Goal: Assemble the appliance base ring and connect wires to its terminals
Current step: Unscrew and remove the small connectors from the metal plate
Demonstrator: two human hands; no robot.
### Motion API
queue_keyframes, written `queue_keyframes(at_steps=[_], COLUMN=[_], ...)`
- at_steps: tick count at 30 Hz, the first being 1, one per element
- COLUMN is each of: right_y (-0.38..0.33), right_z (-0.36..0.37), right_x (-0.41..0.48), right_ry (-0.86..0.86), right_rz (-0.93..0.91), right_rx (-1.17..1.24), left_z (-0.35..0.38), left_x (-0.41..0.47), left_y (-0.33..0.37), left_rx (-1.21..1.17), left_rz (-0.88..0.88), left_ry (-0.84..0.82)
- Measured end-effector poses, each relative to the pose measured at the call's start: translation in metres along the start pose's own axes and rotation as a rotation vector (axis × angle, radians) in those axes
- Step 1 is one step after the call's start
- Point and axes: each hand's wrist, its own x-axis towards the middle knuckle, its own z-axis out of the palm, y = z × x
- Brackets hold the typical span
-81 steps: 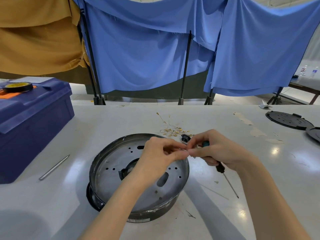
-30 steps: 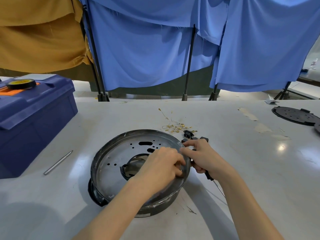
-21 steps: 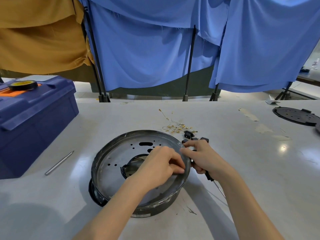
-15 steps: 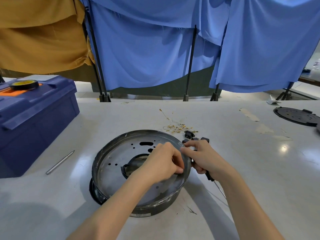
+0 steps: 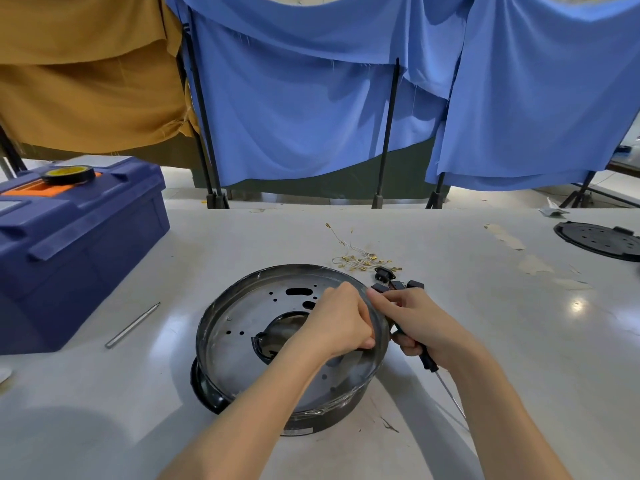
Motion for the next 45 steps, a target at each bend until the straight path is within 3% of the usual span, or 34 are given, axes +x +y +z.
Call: queue_keyframes(at_steps=[6, 11, 14, 17, 19, 22, 30, 45], right_y=[0.004, 0.005, 0.003, 0.000, -0.003, -0.009, -0.018, 0.003], right_z=[0.004, 0.008, 0.007, 0.010, 0.010, 0.011, 0.012, 0.007], right_x=[0.001, 0.005, 0.002, 0.004, 0.003, 0.000, 0.000, -0.006], right_ry=[0.035, 0.096, 0.101, 0.137, 0.144, 0.132, 0.066, -0.104], right_rz=[0.072, 0.122, 0.112, 0.112, 0.133, 0.143, 0.143, 0.245], right_rx=[0.007, 0.037, 0.042, 0.110, 0.161, 0.212, 0.293, 0.448], left_z=[0.000, -0.003, 0.001, 0.006, 0.007, 0.002, -0.028, -0.043], left_x=[-0.015, -0.031, -0.045, -0.054, -0.057, -0.062, -0.061, -0.049], left_y=[-0.010, -0.010, -0.004, 0.003, 0.005, 0.007, 0.014, 0.010], left_rx=[-0.016, -0.041, 0.159, 0.467, 0.522, 0.499, 0.343, 0.303], left_rz=[0.131, 0.165, 0.167, 0.250, 0.270, 0.265, 0.211, 0.201], left_ry=[0.038, -0.061, -0.118, -0.018, 0.056, 0.095, -0.034, -0.040])
